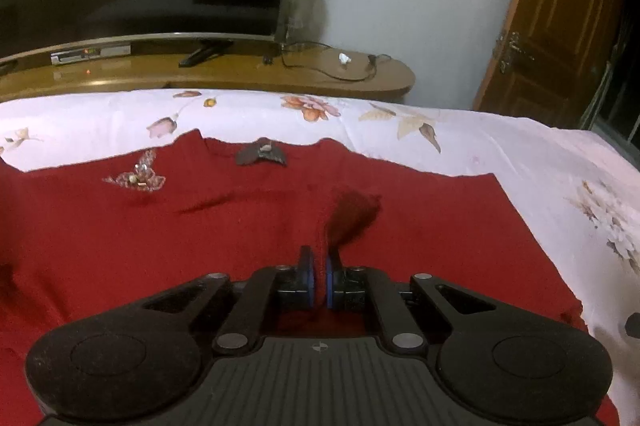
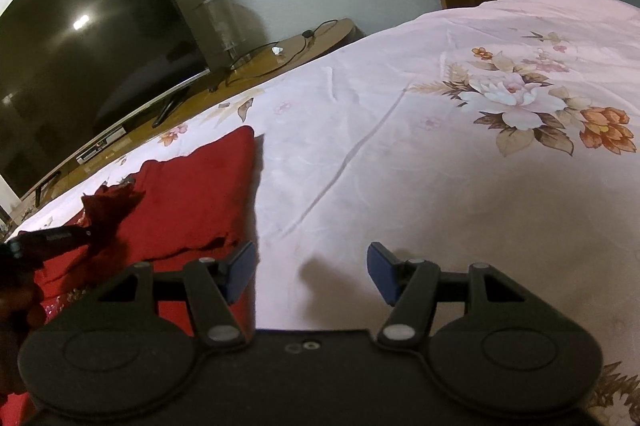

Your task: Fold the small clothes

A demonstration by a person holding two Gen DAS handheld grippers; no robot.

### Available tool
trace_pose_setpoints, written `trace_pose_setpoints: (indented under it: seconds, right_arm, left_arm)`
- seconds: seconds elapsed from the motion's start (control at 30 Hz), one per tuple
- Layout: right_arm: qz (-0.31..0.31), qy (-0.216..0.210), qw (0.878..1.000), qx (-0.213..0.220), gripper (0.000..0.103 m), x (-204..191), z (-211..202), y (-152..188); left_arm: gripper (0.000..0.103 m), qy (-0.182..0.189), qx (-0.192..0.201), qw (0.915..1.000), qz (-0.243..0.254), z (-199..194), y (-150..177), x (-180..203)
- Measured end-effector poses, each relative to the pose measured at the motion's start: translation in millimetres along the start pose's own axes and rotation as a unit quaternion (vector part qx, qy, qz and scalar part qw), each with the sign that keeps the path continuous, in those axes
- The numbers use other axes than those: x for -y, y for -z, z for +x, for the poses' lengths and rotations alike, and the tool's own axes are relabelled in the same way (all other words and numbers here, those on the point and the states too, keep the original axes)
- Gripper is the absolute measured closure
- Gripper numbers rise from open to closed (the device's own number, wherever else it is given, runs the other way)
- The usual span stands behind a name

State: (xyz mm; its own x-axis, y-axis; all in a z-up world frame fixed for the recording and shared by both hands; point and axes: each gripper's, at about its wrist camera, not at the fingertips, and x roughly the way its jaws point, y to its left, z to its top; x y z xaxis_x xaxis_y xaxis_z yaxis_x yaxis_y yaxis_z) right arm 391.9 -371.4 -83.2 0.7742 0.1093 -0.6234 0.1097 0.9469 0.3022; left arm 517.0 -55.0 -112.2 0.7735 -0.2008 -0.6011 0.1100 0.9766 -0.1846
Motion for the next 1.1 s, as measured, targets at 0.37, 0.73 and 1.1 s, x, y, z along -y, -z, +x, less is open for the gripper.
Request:
trace_pose_setpoints:
  seconds: [0.37, 0.73, 1.1]
  right_arm:
    - [-0.026, -0.032, 0.999, 0.001, 0.042, -40.5, 3.0, -9.7]
    - [-0.039, -0.14, 0.989, -0.035, 0.042, -134.1, 42.6, -6.5]
    - [0.118, -0.158, 0.975, -0.1, 0.065, -147.4, 121.3, -0.3]
  left_arm:
    - [0.099, 0.009, 0.013, 0.9999, -0.003, -26.5, 1.6, -3.5]
    - [0.033, -0.087, 0.047, 0.9944, -0.036, -125.2, 43.3, -129.2]
    - [0.039, -0.107, -0.004, 0.9924, -0.06, -102.6, 57.4, -194.9]
